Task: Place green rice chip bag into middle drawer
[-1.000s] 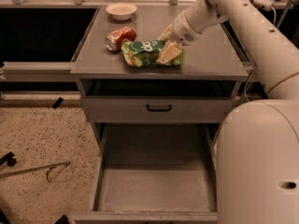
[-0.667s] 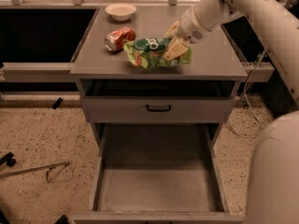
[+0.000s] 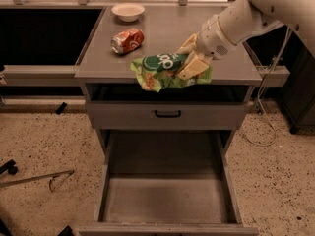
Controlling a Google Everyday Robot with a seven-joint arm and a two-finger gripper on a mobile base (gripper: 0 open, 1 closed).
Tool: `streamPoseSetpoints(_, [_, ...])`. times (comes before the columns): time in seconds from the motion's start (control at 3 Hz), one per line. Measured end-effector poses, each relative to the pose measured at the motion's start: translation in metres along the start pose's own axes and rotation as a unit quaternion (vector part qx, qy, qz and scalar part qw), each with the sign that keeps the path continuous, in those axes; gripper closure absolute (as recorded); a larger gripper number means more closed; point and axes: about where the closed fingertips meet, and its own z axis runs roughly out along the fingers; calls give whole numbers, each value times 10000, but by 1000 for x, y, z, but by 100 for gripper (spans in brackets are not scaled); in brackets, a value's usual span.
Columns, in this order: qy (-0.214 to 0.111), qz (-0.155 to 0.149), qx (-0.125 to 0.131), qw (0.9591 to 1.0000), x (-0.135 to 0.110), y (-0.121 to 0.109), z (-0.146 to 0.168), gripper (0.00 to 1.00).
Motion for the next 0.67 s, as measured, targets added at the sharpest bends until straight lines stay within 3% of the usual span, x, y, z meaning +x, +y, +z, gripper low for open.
streamPoseSetpoints(0.67, [-89, -2, -58, 9999, 0, 4, 3, 100])
